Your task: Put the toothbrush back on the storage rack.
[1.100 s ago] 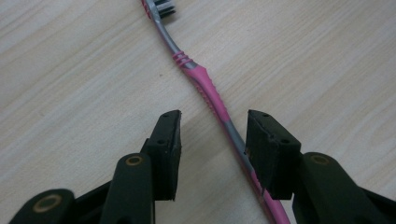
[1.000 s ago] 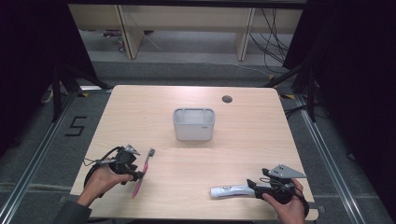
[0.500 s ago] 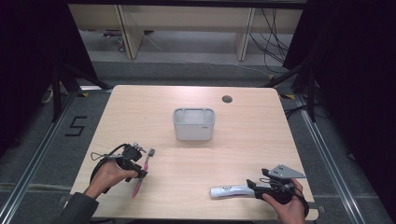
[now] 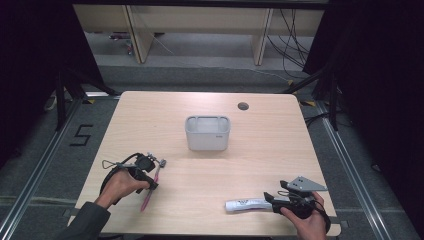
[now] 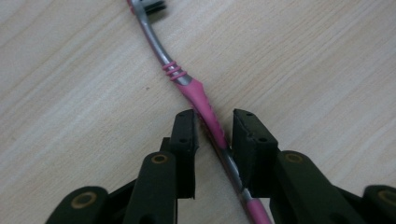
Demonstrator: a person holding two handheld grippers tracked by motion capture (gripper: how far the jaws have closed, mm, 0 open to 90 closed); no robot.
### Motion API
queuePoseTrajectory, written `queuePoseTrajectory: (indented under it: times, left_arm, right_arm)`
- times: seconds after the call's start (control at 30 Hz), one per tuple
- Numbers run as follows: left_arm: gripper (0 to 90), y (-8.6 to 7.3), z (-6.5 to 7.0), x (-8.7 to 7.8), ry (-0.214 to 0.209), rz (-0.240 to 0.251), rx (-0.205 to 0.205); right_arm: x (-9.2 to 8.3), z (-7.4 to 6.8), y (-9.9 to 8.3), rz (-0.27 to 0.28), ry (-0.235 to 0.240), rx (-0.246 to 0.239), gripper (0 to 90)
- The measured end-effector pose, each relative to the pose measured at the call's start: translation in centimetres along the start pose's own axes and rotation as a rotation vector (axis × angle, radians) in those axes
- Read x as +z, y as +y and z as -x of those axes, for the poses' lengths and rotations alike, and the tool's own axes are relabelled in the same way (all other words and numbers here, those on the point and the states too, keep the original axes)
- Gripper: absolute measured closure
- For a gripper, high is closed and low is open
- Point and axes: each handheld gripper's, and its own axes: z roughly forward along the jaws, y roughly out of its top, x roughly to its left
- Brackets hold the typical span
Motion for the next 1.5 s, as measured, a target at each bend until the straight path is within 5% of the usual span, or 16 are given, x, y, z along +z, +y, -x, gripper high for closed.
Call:
queuePoseTrajectory:
  times: [0.23,0.33,0.63,0.67,0.73,1.0,1.07,1.33,1.5]
  left_arm:
    - [77.2,0.7,0.1,0.1,0.008,-0.053,0.036]
    - [78.6,0.9,0.3,0.2,0.0,-0.069,0.019]
    - [81.6,1.9,0.5,0.4,0.026,-0.136,0.08]
    - [81.7,1.9,0.7,0.4,0.025,-0.136,0.051]
    - [81.8,2.1,0.6,0.5,0.031,-0.142,0.089]
    - [82.3,2.4,0.7,0.5,0.033,-0.17,0.116]
    - [82.4,2.4,0.7,0.5,0.037,-0.179,0.133]
    - [82.5,2.2,0.4,-1.0,0.044,-0.131,0.156]
    - [82.6,2.2,-0.1,-2.4,0.018,-0.063,0.126]
  right_arm:
    - [0.0,0.1,0.0,0.005,0.003,-0.002,25.6]
    - [0.1,0.2,0.0,0.006,-0.002,-0.022,25.6]
    - [0.1,-0.1,-0.1,-0.011,0.015,0.023,25.6]
    - [0.1,-0.1,-0.1,-0.01,0.015,0.022,25.6]
    - [0.1,-0.1,-0.1,-0.011,0.014,0.023,25.6]
    - [0.1,0.1,0.0,-0.003,0.008,-0.02,25.6]
    - [0.1,-0.1,-0.1,-0.008,0.012,0.018,25.6]
    - [0.2,0.2,0.0,-0.004,0.015,-0.005,25.6]
    - [0.2,0.3,0.0,0.001,0.002,-0.015,25.6]
